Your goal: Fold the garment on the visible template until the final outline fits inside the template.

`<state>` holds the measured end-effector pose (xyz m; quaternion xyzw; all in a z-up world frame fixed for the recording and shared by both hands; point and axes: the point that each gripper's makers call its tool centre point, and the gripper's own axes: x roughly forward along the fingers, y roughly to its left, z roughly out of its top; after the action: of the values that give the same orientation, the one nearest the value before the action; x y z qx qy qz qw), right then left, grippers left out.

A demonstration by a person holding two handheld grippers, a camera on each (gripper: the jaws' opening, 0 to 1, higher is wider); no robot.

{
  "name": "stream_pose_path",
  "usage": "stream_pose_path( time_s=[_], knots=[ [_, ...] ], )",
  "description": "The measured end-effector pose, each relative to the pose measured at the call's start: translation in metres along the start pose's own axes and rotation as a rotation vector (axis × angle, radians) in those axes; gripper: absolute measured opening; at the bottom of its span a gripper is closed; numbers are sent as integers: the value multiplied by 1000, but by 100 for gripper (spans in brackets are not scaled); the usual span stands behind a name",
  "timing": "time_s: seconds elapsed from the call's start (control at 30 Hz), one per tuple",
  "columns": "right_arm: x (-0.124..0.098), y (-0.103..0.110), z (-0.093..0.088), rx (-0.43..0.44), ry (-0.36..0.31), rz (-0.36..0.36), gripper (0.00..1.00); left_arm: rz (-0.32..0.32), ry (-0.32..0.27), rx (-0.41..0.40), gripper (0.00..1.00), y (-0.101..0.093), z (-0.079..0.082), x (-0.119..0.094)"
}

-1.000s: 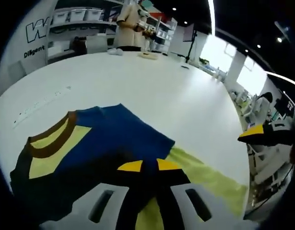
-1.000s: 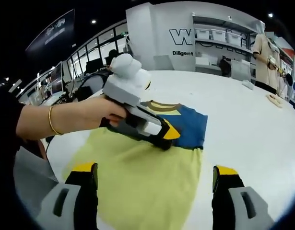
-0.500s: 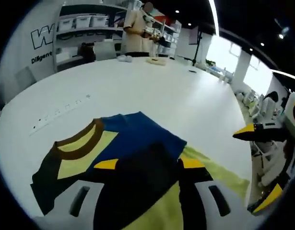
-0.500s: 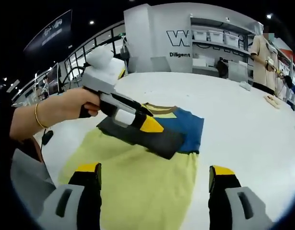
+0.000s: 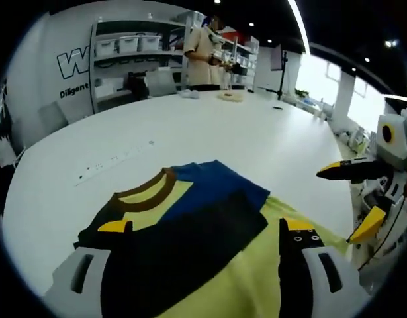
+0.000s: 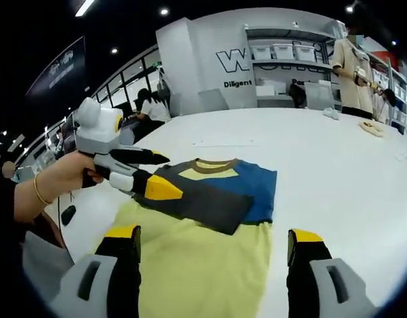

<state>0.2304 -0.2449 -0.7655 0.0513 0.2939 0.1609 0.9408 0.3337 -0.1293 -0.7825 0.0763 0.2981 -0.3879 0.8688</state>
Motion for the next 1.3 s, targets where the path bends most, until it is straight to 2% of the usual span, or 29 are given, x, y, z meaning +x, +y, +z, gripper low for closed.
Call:
stream_pose_path(
  time_s=[0.2,0.37,0.47,0.67,0.77,0.87,0.93,1.1,1.3],
  knots=[
    [8,-4,-2,-10,17,-1,86,22,4,-53,86,19,-13,-16],
    [13,-11,-3,-5,25,-6,78,78,26,-75,79,50,-32,-35],
    [16,-18,-2,1,22,-20,71,120,36,-121,74,67,-44,-42],
    [27,-28,-2,20,23,-34,57,184,56,-164,64,95,-69,-54],
    [32,-37,-6,29,35,-60,51,190,72,-186,59,100,-81,-55],
    [38,-44,-10,53,40,-70,44,201,56,-201,52,102,-89,-56],
    [40,-47,-15,53,58,-82,43,201,56,-215,49,102,-93,-55],
    [48,-53,-29,23,101,-113,39,171,88,-244,44,93,-110,-54],
    [55,-60,-35,23,114,-139,31,170,106,-228,37,87,-119,-55]
  ],
)
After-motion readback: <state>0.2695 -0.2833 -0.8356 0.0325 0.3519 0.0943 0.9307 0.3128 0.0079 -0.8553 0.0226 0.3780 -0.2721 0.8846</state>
